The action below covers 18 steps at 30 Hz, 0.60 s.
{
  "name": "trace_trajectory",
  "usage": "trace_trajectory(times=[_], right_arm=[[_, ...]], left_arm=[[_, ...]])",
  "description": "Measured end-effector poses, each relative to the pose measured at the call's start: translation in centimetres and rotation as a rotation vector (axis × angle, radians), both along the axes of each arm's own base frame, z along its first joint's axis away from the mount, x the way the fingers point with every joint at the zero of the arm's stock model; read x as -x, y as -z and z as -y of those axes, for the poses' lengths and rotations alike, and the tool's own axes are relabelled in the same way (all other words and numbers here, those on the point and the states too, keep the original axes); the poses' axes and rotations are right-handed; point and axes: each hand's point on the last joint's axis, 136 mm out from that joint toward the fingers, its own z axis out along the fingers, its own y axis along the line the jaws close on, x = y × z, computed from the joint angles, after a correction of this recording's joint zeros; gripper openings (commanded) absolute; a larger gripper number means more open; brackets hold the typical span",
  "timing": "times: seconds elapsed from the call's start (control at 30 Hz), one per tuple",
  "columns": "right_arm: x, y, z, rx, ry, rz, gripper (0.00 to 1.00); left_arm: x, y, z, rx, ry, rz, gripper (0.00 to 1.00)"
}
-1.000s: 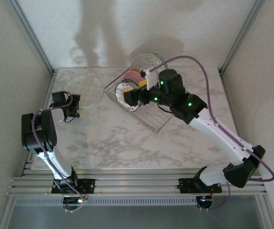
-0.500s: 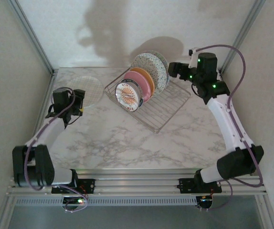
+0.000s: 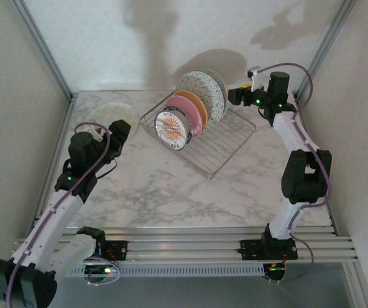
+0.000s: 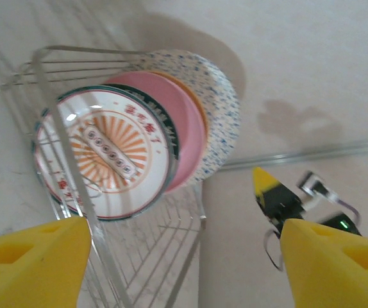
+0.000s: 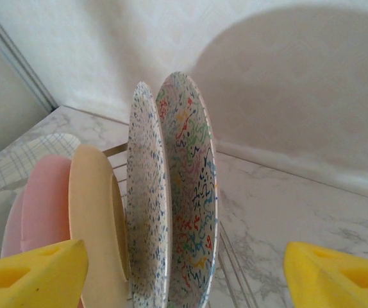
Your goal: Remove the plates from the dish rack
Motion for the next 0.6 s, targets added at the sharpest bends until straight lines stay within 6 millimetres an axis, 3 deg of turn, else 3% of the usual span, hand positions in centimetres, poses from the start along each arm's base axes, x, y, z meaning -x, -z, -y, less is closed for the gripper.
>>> trace_trajectory(times=[0.2, 0.33, 0.6], right_arm=[[-1.1, 2.2, -1.3, -0.01, -0.104, -0.013, 0.69], [-1.5, 3.6, -1.6, -0.016, -0.129, -0.036, 0.64], [-2.7, 4.5, -1.8, -0.037, -0.132, -0.057, 0.49]], left_arm=[[1.6, -2.1, 0.7, 0.0, 0.041, 0.086, 0.78], [1.7, -1.8, 1.2, 0.001, 0.06, 0.083, 0.77], [1.9, -1.7, 2.0, 0.002, 0.089, 0.08, 0.77]])
